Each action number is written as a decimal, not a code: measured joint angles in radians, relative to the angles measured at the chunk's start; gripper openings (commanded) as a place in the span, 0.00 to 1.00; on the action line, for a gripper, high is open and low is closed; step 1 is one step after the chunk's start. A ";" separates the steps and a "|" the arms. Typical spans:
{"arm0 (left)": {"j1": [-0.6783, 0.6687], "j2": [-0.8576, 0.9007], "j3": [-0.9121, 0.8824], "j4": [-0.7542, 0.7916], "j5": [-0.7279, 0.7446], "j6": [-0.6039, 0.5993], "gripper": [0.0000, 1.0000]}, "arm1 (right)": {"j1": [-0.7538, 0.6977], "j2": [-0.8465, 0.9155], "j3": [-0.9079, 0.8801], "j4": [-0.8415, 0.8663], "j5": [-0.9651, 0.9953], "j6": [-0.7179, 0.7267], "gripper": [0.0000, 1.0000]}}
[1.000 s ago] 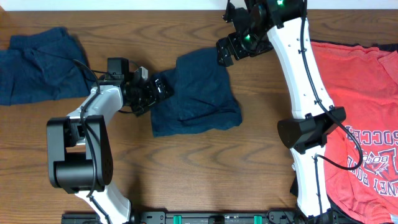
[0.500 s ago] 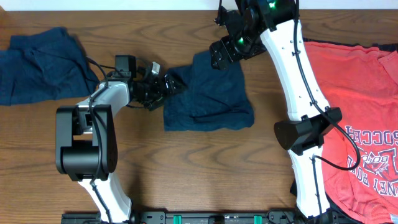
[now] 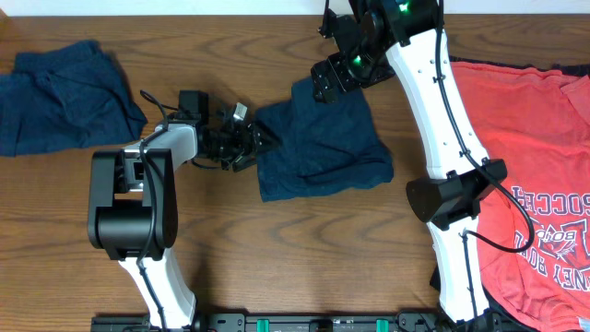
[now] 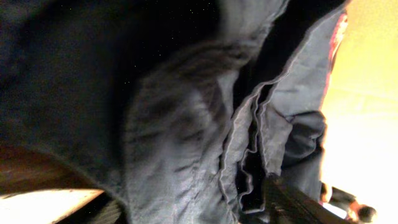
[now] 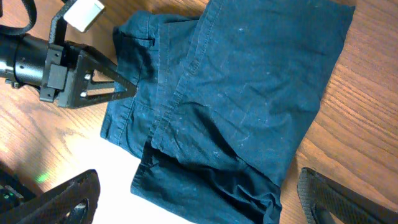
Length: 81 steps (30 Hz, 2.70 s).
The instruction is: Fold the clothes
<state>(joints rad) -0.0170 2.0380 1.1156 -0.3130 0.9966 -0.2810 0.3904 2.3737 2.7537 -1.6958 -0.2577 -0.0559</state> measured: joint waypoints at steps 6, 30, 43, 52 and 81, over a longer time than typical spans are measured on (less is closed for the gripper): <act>0.000 0.000 0.000 0.000 0.014 -0.002 0.80 | 0.000 0.000 -0.012 0.002 0.027 0.051 0.97; 0.000 -0.003 0.006 -0.021 0.031 -0.002 0.86 | -0.163 -0.003 -0.703 0.288 0.090 0.235 0.01; 0.003 -0.005 0.007 -0.027 0.076 -0.003 0.98 | -0.084 -0.004 -0.880 0.400 0.064 0.227 0.01; 0.001 -0.005 0.007 -0.028 0.077 -0.003 0.98 | -0.035 -0.004 -0.881 0.412 0.064 0.225 0.01; -0.117 0.008 -0.004 -0.004 -0.107 -0.015 0.06 | 0.023 0.069 -0.627 0.295 0.117 0.196 0.06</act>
<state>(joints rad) -0.1337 2.0460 1.1114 -0.3172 0.8898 -0.2962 0.4137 2.4432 2.1265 -1.4010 -0.1410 0.1406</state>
